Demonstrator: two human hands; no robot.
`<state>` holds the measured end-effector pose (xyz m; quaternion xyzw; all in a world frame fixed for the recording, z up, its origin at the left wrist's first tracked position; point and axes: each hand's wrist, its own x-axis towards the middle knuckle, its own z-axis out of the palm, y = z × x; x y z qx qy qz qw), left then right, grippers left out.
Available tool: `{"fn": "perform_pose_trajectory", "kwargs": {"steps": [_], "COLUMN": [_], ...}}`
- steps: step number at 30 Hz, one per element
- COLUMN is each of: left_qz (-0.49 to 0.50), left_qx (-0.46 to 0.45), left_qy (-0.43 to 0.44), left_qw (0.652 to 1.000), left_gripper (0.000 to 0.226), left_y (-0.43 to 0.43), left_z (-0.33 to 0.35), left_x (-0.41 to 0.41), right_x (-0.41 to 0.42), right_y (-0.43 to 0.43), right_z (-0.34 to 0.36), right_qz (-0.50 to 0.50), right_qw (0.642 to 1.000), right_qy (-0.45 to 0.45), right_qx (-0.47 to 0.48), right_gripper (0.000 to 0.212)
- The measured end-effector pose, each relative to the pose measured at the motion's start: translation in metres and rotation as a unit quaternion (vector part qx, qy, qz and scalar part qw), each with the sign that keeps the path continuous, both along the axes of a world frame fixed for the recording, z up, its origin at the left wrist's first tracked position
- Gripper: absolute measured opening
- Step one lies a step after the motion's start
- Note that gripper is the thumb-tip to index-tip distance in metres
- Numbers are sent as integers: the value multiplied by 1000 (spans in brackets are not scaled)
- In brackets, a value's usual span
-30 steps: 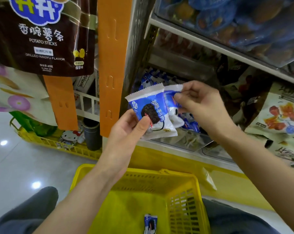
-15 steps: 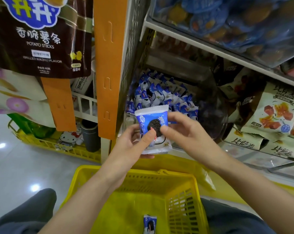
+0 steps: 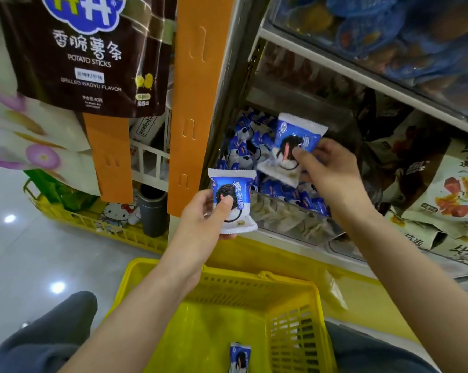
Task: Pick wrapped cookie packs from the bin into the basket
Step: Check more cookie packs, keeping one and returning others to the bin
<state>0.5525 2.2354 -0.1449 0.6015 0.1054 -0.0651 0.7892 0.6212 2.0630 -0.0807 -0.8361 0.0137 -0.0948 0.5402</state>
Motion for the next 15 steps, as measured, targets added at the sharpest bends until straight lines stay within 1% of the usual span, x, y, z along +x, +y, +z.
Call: {"fn": "perform_pose_trajectory", "kwargs": {"steps": [3,5,6,8,9,11,13,15], "left_qz": [7,7,7,8,10,12,13,12], "left_qx": [8,11,13,17,19,26,32,37], "left_qy": [-4,-6,-6,-4,-4,-8,-13,-16], "left_qw": [1000,1000,1000,1000,1000,1000,999,999], "left_gripper": [20,25,25,25,25,24,24,24], "left_y": [-2,-3,-3,-3,-3,-3,-3,-4], "left_z": [1,1,2,2,2,3,3,4], "left_x": [-1,-1,-2,-3,-3,-3,-4,-4], "right_x": [36,56,64,75,78,83,86,87], "right_y": [2,5,8,11,11,10,9,13], "right_z": [-14,-26,-31,-37,-38,-40,-40,-39], "right_qz": [-34,-29,-21,3,11,21,23,31], "right_qw": [994,988,984,967,955,929,913,911], "right_qy": [-28,-11,6,44,60,86,107,117], "right_qx": [-102,-151,-177,-250,-290,-361,-394,-395], "right_gripper": [6,23,24,16,18,34,43,44]}}
